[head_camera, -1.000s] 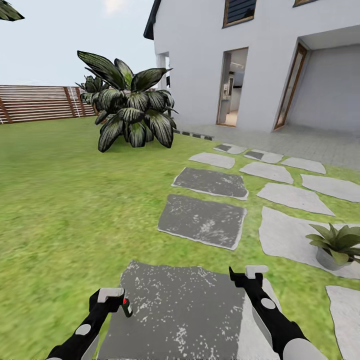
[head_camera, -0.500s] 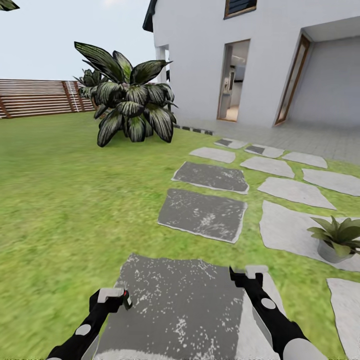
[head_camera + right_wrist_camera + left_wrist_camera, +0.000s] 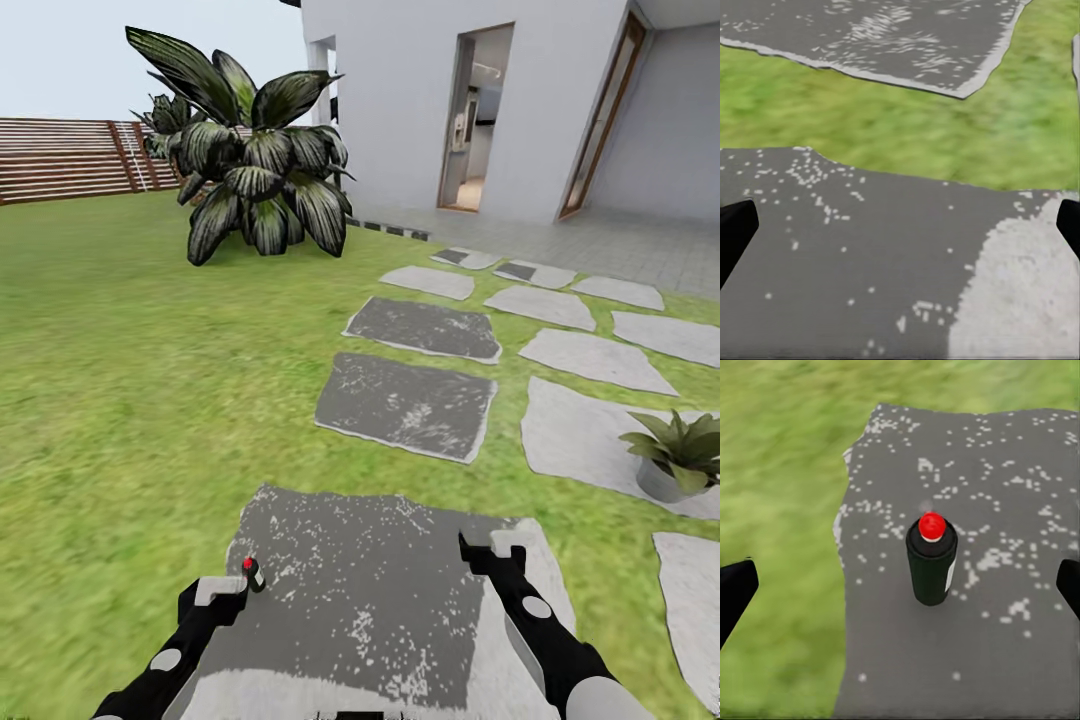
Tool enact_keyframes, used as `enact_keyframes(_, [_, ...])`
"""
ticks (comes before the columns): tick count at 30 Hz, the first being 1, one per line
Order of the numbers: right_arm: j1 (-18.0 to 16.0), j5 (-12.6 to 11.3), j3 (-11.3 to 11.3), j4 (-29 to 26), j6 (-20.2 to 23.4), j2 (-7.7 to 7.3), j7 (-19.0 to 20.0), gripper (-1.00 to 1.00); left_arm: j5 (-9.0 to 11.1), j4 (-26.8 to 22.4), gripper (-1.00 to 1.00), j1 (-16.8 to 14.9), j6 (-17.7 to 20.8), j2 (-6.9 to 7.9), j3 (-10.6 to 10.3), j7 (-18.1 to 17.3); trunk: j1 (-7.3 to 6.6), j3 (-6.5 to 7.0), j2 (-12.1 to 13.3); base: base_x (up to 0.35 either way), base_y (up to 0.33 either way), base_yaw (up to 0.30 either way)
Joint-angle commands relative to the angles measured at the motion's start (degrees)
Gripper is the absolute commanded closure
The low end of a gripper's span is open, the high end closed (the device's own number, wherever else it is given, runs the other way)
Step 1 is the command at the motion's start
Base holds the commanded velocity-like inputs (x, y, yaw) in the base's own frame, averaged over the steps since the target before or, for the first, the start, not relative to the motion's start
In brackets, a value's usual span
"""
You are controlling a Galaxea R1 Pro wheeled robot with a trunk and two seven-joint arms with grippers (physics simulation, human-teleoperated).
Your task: Pick up the pesticide atomizer in the garden and spray insectifuge to fully cover both potted plants in the garden.
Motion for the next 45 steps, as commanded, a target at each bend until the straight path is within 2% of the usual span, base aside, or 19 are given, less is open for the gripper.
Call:
enact_keyframes(1, [-0.03,0.0,-0.01,0.04,-0.2,-0.01,-0.02,-1.0,-0.49,0.06,-1.0,-0.03,-0.21,-0.03,0.39,-0.03,0.01,-0.37,-0.03,0.0,0.0,0.0])
enact_keyframes(13, [-0.03,0.0,-0.01,0.04,-0.24,-0.02,-0.02,-1.0,-0.48,1.2,-1.0,0.05,-1.17,-0.3,0.46,0.07,0.32,-4.13,-0.19,0.0,0.0,0.0])
enact_keyframes(16, [-0.03,0.0,-0.01,0.04,-0.24,-0.02,-0.02,-1.0,-0.32,1.33,-1.0,0.05,-4.84,-0.33,0.54,0.13,0.4,-5.07,-0.24,0.0,0.0,0.0])
enact_keyframes(19, [-0.03,0.0,-0.01,0.04,-0.24,-0.02,-0.02,-1.0,-0.22,1.34,-1.0,0.05,-6.53,-0.31,0.56,0.14,0.47,-6.01,-0.28,0.0,0.0,0.0])
enact_keyframes(37, [-0.03,0.0,-0.01,0.04,-0.32,-0.02,-0.02,-1.0,-0.23,1.32,-1.0,0.0,-6.87,-0.31,0.39,0.4,0.94,-11.65,-0.52,0.0,0.0,0.0])
enact_keyframes(45, [-0.03,0.0,0.06,0.02,-0.32,-0.02,-0.02,-1.0,-0.08,1.33,-1.0,0.0,-7.08,-0.23,0.54,0.41,0.94,-12.09,-0.52,0.0,0.0,0.0])
